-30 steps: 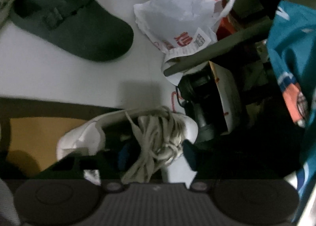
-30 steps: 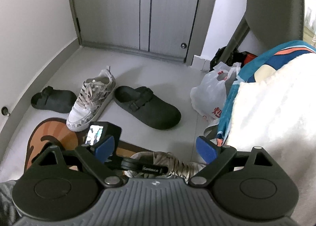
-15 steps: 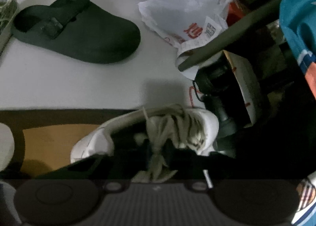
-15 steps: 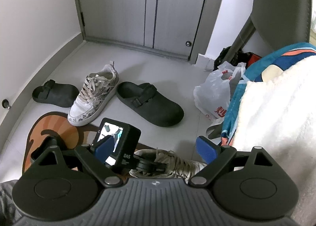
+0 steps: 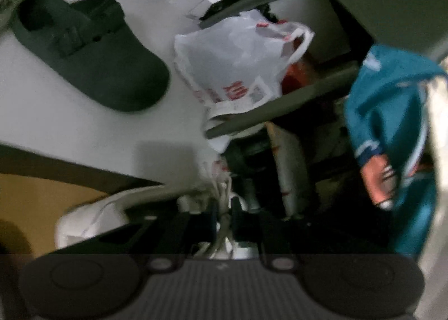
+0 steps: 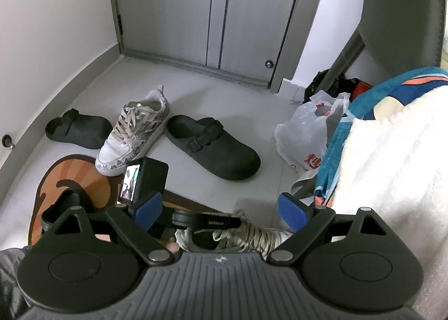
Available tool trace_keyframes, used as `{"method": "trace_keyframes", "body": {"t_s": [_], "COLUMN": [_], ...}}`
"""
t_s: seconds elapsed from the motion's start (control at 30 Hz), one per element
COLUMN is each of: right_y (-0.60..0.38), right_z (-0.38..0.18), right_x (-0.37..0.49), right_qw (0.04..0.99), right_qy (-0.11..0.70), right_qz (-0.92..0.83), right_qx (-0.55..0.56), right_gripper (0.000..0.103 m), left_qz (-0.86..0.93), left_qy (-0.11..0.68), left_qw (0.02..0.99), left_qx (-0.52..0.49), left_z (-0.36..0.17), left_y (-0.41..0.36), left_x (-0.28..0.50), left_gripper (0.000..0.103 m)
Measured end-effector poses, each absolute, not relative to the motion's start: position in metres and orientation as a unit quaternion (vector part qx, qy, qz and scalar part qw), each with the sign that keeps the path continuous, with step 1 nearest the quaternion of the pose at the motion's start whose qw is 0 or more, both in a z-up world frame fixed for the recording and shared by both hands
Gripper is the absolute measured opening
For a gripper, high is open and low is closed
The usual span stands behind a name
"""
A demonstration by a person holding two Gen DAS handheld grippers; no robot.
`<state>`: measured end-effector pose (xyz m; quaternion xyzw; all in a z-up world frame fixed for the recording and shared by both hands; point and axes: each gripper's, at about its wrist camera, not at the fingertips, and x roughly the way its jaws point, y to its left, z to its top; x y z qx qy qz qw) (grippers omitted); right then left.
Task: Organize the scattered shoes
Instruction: 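Close the left tool on the white sneaker's heel collar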
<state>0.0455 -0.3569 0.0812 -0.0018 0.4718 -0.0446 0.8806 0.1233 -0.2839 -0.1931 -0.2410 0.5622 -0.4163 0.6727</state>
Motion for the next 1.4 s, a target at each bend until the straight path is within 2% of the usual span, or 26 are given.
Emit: {"method": "trace_keyframes", "body": {"t_s": [0.27,0.3,0.33,0.53,0.7,0.93,1.0,1.07,1.2,1.4], "right_y": [-0.357,-0.357,-0.356,-0.356,-0.356,-0.354,-0.354,-0.354,-0.354,-0.354], "right_z": [0.081,0.08,0.08,0.079,0.08,0.08,0.08,0.08,0.081,0.08], "right_x": [0.046,0.045,0.045,0.045,0.045,0.045,0.045,0.046,0.045,0.045], "right_qw": [0.881,0.88,0.88,0.88,0.88,0.88,0.88,0.879,0.88,0.88], "right_qy": [0.472,0.472,0.472,0.474,0.474,0.474,0.474,0.475,0.474,0.474], "right_qz": [-0.044,-0.044,-0.044,-0.044,-0.044,-0.039,-0.039,-0.037,-0.037,-0.035], "right_qx": [-0.002,-0.002,-0.002,-0.002,-0.002,-0.005,-0.003,-0.003,-0.001,0.001], "right_gripper": [0.093,0.093,0.093,0.093,0.093,0.093,0.093,0.093,0.093,0.093], "left_qz": [-0.422,-0.428,-0.435,-0.436,-0.415,-0.396,-0.399,-0.4,-0.404,-0.411], "left_qy": [0.549,0.542,0.534,0.525,0.553,0.575,0.577,0.58,0.589,0.599], "left_qw": [0.638,0.633,0.629,0.649,0.66,0.65,0.642,0.636,0.624,0.615], "left_qx": [-0.336,-0.349,-0.361,-0.337,-0.294,-0.301,-0.31,-0.317,-0.317,-0.307], "left_z": [-0.209,-0.209,-0.208,-0.19,-0.193,-0.211,-0.213,-0.215,-0.218,-0.224], "left_y": [-0.271,-0.269,-0.267,-0.263,-0.266,-0.267,-0.267,-0.268,-0.277,-0.297], "left_x": [0.129,0.13,0.131,0.147,0.147,0.148,0.147,0.145,0.14,0.131], "left_gripper": [0.009,0.007,0.0,0.0,0.0,0.018,0.034,0.045,0.05,0.052]}}
